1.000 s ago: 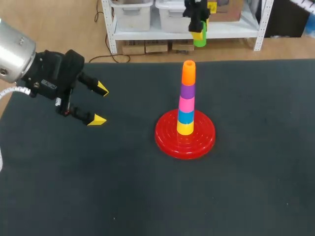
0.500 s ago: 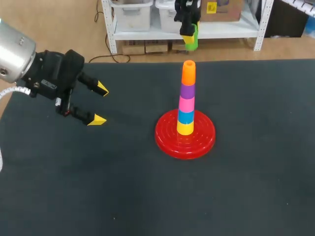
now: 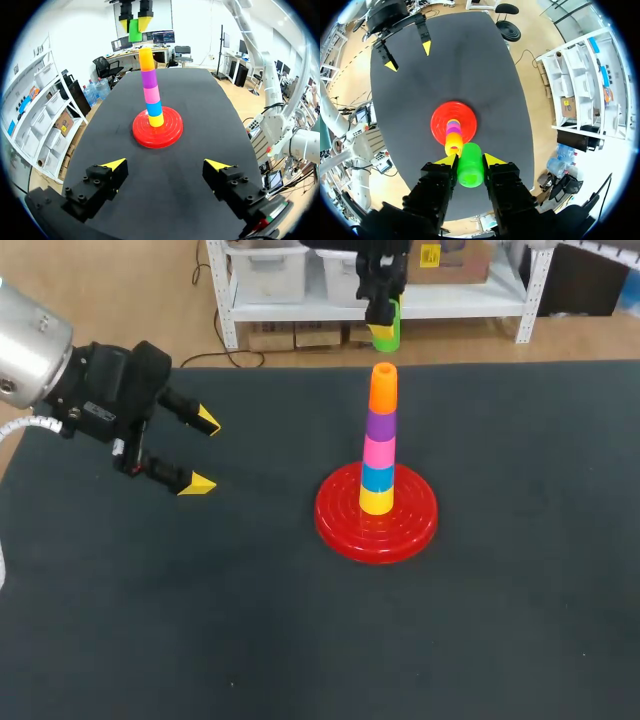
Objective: Pick up and stack the cylinders on the red base in this order: pink,purple,orange,green
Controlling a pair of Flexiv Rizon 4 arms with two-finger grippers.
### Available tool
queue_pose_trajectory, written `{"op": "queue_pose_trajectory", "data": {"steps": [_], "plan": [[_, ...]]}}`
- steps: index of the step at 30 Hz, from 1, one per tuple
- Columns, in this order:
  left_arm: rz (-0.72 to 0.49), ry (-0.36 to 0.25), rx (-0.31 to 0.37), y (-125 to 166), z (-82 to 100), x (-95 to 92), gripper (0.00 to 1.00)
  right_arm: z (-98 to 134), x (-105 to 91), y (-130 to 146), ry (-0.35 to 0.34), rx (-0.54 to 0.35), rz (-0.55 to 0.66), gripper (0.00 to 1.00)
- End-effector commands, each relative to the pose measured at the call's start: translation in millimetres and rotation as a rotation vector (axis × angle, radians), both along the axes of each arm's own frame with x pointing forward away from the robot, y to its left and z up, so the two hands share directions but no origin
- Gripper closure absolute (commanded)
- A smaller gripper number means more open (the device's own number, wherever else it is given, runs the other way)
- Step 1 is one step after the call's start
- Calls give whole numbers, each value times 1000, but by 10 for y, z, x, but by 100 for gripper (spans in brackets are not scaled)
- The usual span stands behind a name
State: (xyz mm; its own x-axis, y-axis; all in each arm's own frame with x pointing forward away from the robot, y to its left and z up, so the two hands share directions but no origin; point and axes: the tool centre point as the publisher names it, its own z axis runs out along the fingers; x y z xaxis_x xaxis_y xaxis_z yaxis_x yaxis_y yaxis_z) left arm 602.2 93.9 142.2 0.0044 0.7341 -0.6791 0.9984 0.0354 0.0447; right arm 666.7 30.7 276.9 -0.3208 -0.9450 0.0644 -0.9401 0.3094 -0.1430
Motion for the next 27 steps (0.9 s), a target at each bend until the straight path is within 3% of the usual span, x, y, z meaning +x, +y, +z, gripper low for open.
{"op": "queue_pose_trajectory", "data": {"steps": [1, 11, 27], "plan": [[1, -1, 1, -1, -7, 2, 0, -54, -52, -36, 3, 14, 7, 100], [1, -1, 1, -1, -7, 2, 0, -126, 2, 12, 88, 27, 21, 100], [1, -1, 1, -1, -7, 2, 0, -181, 10, 35, 135, 7, 20, 100]]}}
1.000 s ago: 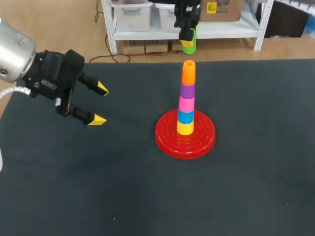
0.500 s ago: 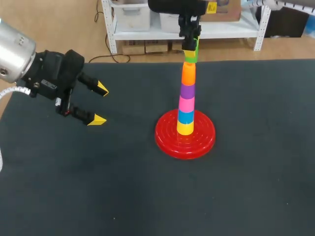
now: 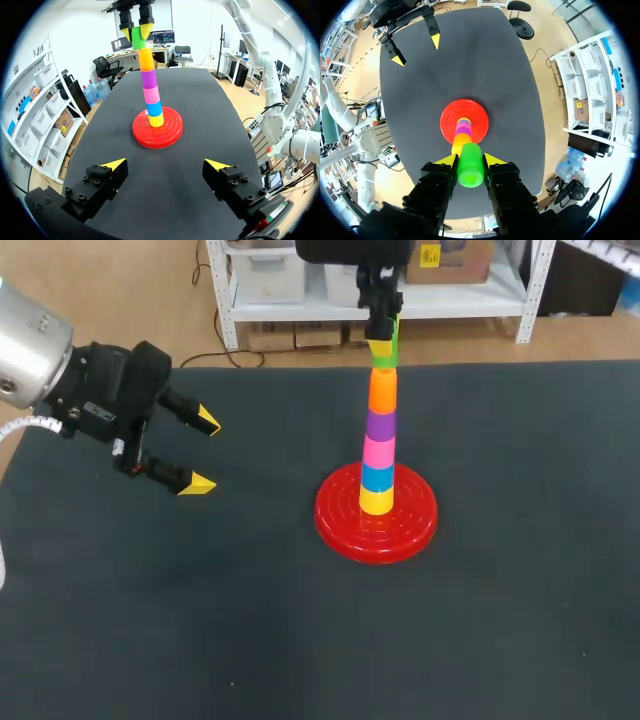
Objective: Pick up and stack the cylinders on the red base in this order: pink,purple,orange,green
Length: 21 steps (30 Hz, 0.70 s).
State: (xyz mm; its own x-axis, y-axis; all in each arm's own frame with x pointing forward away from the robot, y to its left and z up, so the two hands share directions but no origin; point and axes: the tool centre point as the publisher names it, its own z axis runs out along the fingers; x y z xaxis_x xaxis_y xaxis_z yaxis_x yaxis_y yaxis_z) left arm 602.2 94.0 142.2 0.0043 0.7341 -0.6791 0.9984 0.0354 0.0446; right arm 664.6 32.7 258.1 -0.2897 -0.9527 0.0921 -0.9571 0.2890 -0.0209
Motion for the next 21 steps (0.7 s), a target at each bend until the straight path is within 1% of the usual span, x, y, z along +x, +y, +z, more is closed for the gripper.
{"op": "queue_pose_trajectory", "data": {"steps": [1, 15, 21], "plan": [[0, -1, 1, -1, -6, 2, 0, 10, 29, 14, 10, -5, -2, 100], [0, -1, 1, -1, -6, 2, 0, 58, -17, -14, 1, -15, -9, 100], [0, -1, 1, -1, -6, 2, 0, 26, -56, -9, 14, -18, -10, 100]]}}
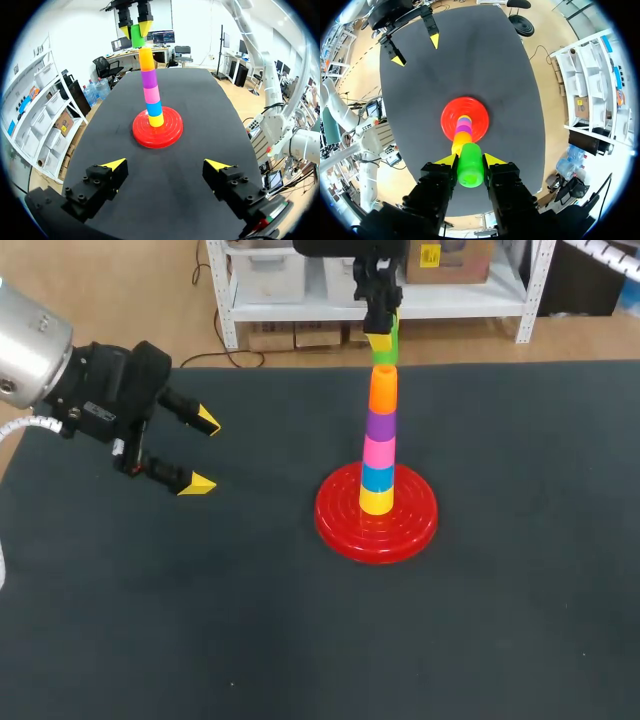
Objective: Pick up and stack the cylinders on the red base in this order: pink,purple,orange,green
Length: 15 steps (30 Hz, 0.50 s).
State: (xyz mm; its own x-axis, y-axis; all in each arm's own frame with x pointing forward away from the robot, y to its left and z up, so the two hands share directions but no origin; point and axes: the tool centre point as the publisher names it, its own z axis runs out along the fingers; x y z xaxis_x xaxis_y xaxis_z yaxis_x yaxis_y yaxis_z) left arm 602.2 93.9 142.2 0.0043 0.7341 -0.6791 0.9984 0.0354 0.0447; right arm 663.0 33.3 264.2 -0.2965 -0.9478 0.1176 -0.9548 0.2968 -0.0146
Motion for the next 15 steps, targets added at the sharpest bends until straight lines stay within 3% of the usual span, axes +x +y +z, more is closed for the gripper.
{"op": "queue_pose_trajectory", "data": {"steps": [1, 15], "plan": [[1, -1, 1, -1, -7, 2, 0, -50, -44, -15, 2, 4, -1, 100], [1, -1, 1, -1, -7, 2, 0, -119, -83, -26, 14, 6, -5, 100]]}}
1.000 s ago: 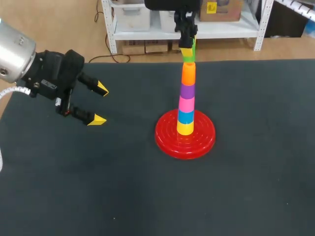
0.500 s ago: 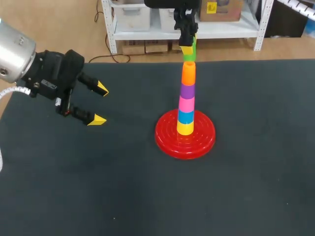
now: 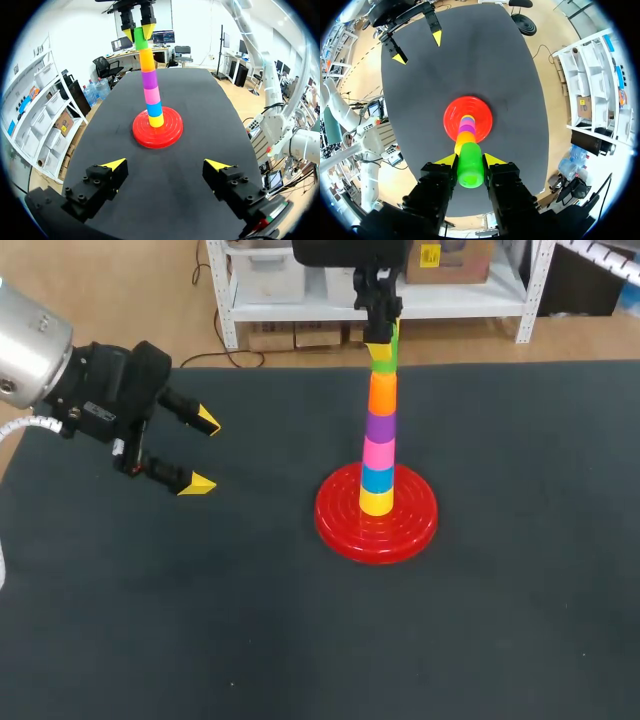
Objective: Pick up and stack the cylinders on the red base in this order: pink,purple,orange,green
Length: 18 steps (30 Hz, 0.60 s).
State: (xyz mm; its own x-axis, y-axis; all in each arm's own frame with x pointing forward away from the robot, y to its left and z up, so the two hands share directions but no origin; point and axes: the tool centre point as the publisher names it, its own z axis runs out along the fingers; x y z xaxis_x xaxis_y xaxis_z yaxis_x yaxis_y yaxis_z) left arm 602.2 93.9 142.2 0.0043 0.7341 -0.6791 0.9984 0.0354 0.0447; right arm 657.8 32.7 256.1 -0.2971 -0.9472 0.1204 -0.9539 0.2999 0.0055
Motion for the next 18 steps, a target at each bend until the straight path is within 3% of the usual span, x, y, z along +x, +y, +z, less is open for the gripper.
{"op": "queue_pose_trajectory", "data": {"steps": [1, 18], "plan": [[1, -1, 1, -1, -7, 2, 0, -27, -37, -21, -8, 3, -2, 100], [1, -1, 1, -1, -7, 2, 0, 38, -86, 4, -8, 4, 9, 100]]}}
